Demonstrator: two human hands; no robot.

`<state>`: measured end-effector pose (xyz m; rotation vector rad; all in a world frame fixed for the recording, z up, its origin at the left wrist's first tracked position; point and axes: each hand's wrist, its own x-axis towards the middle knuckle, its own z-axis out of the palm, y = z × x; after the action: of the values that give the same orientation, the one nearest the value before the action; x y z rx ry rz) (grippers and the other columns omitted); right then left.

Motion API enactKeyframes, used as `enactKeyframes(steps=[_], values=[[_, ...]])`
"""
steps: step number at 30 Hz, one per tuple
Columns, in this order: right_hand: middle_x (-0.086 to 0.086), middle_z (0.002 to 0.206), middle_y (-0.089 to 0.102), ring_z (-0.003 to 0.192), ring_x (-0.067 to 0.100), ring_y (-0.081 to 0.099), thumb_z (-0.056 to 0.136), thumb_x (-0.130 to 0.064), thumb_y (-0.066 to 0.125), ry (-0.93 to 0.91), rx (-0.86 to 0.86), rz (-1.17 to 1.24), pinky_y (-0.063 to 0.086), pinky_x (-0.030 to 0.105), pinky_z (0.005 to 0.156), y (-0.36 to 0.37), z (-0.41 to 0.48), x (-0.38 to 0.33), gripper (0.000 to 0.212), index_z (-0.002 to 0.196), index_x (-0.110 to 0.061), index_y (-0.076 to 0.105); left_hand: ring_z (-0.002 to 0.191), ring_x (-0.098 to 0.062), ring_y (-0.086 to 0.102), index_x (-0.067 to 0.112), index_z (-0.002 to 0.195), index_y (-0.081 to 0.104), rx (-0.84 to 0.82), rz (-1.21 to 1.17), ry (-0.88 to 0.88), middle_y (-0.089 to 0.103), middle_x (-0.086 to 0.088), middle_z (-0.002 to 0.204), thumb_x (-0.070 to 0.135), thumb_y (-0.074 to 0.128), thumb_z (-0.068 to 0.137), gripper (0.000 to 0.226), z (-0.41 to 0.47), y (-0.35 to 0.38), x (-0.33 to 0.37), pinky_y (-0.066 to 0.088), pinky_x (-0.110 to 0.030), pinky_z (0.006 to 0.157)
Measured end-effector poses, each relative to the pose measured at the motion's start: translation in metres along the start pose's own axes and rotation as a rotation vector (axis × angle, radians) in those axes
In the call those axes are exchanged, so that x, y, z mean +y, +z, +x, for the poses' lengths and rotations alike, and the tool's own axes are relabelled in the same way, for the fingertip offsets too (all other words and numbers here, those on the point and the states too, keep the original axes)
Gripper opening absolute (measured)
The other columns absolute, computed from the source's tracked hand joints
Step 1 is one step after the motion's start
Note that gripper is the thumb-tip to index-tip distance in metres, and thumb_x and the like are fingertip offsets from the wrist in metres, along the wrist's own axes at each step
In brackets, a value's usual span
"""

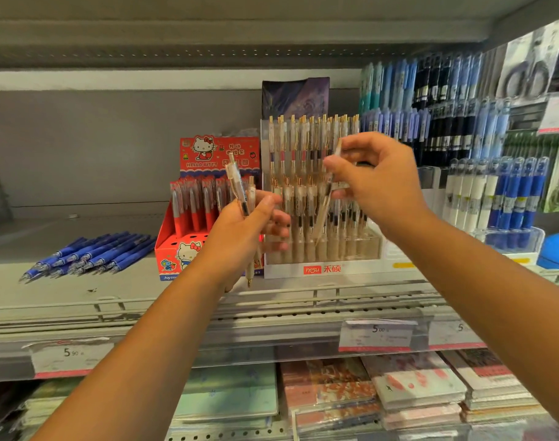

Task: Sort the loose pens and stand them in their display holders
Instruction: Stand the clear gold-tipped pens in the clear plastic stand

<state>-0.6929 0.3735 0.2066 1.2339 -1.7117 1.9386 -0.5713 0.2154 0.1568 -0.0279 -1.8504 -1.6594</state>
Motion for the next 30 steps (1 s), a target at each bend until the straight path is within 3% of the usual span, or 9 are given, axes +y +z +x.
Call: enactKeyframes(steps=[3, 7, 10, 12, 17, 19, 22, 25, 30], values=[[0.007, 0.092, 0.067, 0.080, 0.017, 0.071, 0.084, -0.013, 0.076, -0.051, 0.080, -0.069, 0.060, 0.028, 0.055, -0.015, 0.009, 0.005, 0.023, 0.103, -0.015, 0.063, 0.049, -0.015, 0.047, 0.019, 0.095, 0.059, 0.014, 0.087, 0.008, 0.055, -0.003, 0.066, 0.036, 0.054, 0.100, 0.019, -0.001, -0.002, 0.000, 0.043, -0.027, 0.044], [0.003, 0.090, 0.067, 0.080, 0.018, 0.069, 0.085, -0.017, 0.076, -0.085, 0.170, -0.175, 0.059, 0.026, 0.055, -0.028, 0.013, 0.017, 0.022, 0.101, -0.017, 0.062, 0.047, -0.014, 0.025, 0.039, 0.076, 0.059, -0.042, 0.082, -0.015, 0.032, -0.002, 0.063, 0.057, 0.055, 0.087, 0.021, -0.003, -0.001, 0.002, 0.025, -0.024, 0.040], [0.001, 0.089, 0.065, 0.081, 0.018, 0.069, 0.085, -0.019, 0.076, -0.091, 0.189, -0.230, 0.059, 0.024, 0.055, -0.030, 0.012, 0.027, 0.023, 0.102, -0.014, 0.061, 0.045, -0.011, 0.029, 0.028, 0.084, 0.051, -0.035, 0.072, -0.081, 0.040, 0.002, 0.062, 0.064, 0.046, 0.090, 0.036, 0.000, 0.000, 0.000, 0.027, -0.022, 0.038], [-0.001, 0.088, 0.064, 0.081, 0.019, 0.068, 0.085, -0.020, 0.076, -0.087, 0.188, -0.250, 0.059, 0.024, 0.055, -0.030, 0.010, 0.033, 0.024, 0.102, -0.013, 0.061, 0.042, -0.011, 0.031, 0.019, 0.088, 0.043, -0.022, 0.007, -0.127, 0.047, 0.000, 0.066, 0.054, 0.045, 0.098, 0.037, 0.003, -0.001, -0.002, 0.025, -0.020, 0.038], [-0.002, 0.088, 0.064, 0.081, 0.019, 0.067, 0.082, -0.026, 0.079, -0.090, 0.132, -0.318, 0.060, 0.030, 0.059, -0.025, 0.005, 0.044, 0.026, 0.100, -0.017, 0.061, 0.040, -0.012, 0.029, 0.011, 0.094, 0.040, -0.011, -0.067, -0.169, 0.042, -0.004, 0.066, 0.034, 0.057, 0.066, 0.041, 0.004, -0.002, -0.002, 0.023, -0.018, 0.039], [-0.004, 0.085, 0.064, 0.078, 0.017, 0.066, 0.080, -0.028, 0.080, -0.092, 0.077, -0.374, 0.060, 0.033, 0.061, -0.022, 0.003, 0.046, 0.024, 0.093, -0.018, 0.062, 0.041, -0.012, 0.032, 0.012, 0.096, 0.041, 0.020, -0.037, -0.158, 0.044, -0.003, 0.065, 0.035, 0.055, 0.074, 0.035, 0.004, -0.001, -0.003, 0.024, -0.020, 0.038], [-0.003, 0.081, 0.064, 0.071, 0.015, 0.066, 0.081, -0.030, 0.078, -0.064, 0.014, -0.407, 0.059, 0.028, 0.052, -0.021, 0.001, 0.049, 0.021, 0.085, -0.020, 0.061, 0.045, -0.013, 0.040, 0.017, 0.094, 0.043, 0.035, 0.038, -0.112, 0.048, -0.004, 0.072, 0.033, 0.048, 0.094, 0.017, 0.004, 0.001, -0.004, 0.032, -0.025, 0.039], [-0.001, 0.080, 0.066, 0.070, 0.016, 0.068, 0.081, -0.032, 0.077, -0.024, 0.006, -0.398, 0.059, 0.028, 0.050, -0.023, 0.001, 0.049, 0.021, 0.084, -0.017, 0.062, 0.052, -0.015, 0.049, 0.017, 0.094, 0.047, 0.034, 0.107, -0.053, 0.054, -0.004, 0.074, 0.029, 0.046, 0.101, 0.014, 0.001, 0.000, -0.003, 0.043, -0.032, 0.046], [-0.004, 0.080, 0.068, 0.073, 0.013, 0.066, 0.085, -0.037, 0.073, -0.048, -0.010, -0.487, 0.058, 0.036, 0.066, -0.024, -0.001, 0.048, 0.016, 0.087, -0.022, 0.066, 0.058, -0.016, 0.058, 0.013, 0.097, 0.054, -0.009, 0.123, -0.021, 0.063, 0.002, 0.070, 0.025, 0.044, 0.105, 0.018, -0.002, 0.004, 0.003, 0.052, -0.032, 0.058]])
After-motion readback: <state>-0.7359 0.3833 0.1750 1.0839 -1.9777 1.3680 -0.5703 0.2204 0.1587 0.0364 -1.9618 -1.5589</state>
